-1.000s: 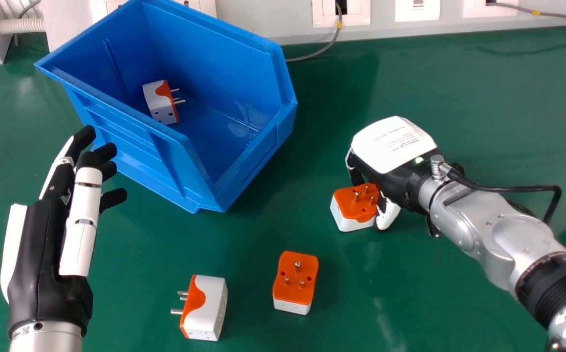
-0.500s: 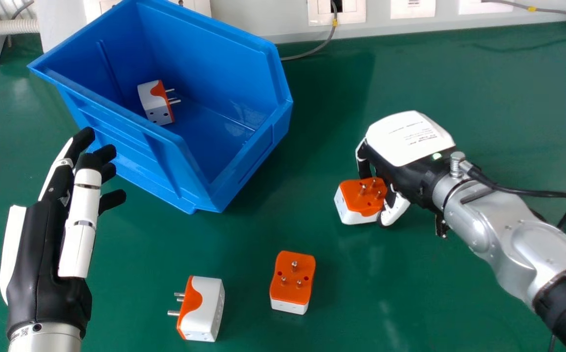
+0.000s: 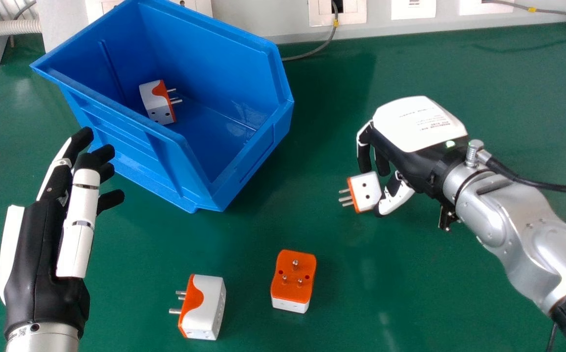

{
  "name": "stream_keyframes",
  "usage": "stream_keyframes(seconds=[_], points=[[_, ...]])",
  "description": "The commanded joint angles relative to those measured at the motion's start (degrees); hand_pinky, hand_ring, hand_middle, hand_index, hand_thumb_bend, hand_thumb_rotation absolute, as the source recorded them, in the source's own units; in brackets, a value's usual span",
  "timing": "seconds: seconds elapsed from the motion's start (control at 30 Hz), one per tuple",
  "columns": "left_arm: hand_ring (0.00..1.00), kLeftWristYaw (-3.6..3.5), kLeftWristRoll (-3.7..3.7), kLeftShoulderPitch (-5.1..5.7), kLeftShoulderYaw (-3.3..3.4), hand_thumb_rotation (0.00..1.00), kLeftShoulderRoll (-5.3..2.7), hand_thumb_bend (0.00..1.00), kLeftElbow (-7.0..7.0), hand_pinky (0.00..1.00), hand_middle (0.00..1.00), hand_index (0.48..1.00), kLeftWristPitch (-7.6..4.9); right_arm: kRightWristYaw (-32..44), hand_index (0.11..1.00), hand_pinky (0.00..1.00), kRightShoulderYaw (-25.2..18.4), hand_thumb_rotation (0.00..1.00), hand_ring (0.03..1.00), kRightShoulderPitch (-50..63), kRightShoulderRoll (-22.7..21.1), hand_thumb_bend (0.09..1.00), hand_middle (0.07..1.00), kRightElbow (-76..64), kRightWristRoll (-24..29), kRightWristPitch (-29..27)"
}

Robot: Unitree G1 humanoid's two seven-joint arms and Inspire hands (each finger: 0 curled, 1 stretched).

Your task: Pick all objects and put in blue box

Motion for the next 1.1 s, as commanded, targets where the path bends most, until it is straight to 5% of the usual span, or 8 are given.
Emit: stream_keyframes(seconds=[0.0,0.93,1.07], points=[[0.87,-0.04,0.29,-0.22,0.25,0.90,0.62,0.37,-0.39,0.78,0.87,0.904,-0.92,0.08,0.472,0.20,-1.98,0.00,0.285,-0.30,-0.98,0.513,0.466,-2.44,1.01,-0.50],[0.87,-0.15,-0.28,-0.29,0.71,0.90,0.79,0.38,-1.05,0.78,0.86,0.896,0.02,-0.73,0.505,0.17,-2.09,0.00,0.355,1.48,0.28,0.504,0.466,-4.97,-1.80,2.12],[0.87,-0.26,-0.55,-0.46,0.79,0.90,0.73,0.38,-0.85,0.78,0.86,0.894,0.07,-1.34,0.499,0.25,-3.10,0.00,0.380,1.78,0.27,0.504,0.486,-5.50,-2.18,2.57]])
